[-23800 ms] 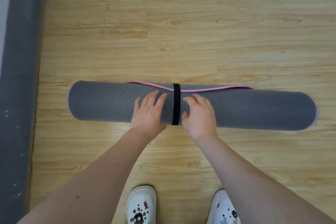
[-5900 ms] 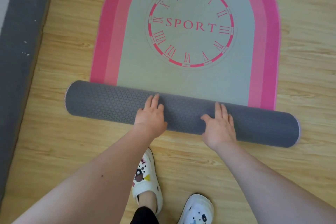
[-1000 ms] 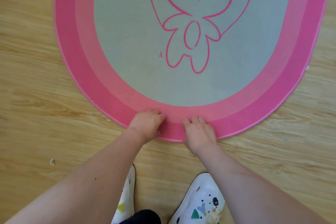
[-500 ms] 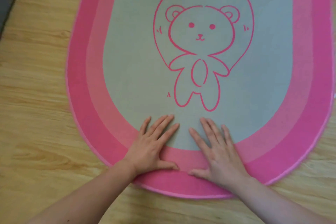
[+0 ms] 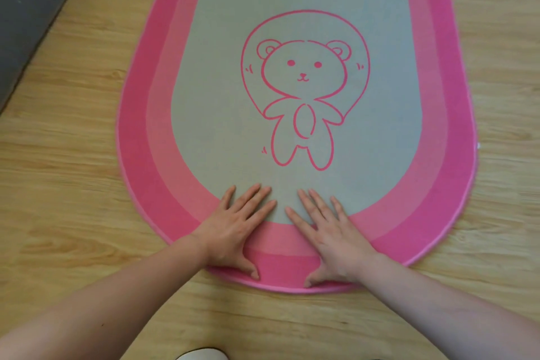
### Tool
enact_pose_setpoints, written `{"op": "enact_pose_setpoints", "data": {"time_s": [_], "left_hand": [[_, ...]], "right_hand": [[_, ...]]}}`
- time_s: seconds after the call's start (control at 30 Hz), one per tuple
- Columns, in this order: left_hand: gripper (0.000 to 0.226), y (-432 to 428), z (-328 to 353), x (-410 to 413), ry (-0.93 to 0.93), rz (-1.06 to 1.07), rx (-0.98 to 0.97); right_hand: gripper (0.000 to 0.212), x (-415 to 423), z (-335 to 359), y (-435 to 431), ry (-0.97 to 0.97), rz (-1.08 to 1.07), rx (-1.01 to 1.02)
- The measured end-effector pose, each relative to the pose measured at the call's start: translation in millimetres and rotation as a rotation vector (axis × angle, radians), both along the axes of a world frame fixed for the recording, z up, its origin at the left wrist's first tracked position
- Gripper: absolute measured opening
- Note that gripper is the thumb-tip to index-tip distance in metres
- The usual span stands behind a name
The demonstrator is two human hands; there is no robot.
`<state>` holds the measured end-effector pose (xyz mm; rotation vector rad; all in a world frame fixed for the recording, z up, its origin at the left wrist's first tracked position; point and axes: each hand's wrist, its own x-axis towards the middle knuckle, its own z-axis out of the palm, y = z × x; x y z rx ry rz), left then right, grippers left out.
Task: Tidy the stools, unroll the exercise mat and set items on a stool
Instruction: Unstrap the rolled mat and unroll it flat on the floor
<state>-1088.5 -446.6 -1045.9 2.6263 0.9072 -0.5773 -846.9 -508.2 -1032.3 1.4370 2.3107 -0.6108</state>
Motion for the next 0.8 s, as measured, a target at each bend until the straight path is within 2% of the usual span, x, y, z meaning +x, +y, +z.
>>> {"op": "enact_pose_setpoints", "data": {"time_s": [0.23,0.53,0.8], "left_hand": [[0.143,-7.5,3.9,1.7,0.063,-0.049,-0.001],[0.122,-25.1,7.8,-2.8,0.013,-0.055,0.008],[0.12,-28.0,8.8,0.0,0.008,-0.023,0.012]], "right_hand": [[0.14,-5.7,2.1,-0.5,-0.015,-0.02,-0.022],[0.138,-23.1,4.3,-8.1,-0.078,-0.051,-0.008],[0.129,-29.6,6.0,-17.0,-0.074,-0.032,0.008]]}}
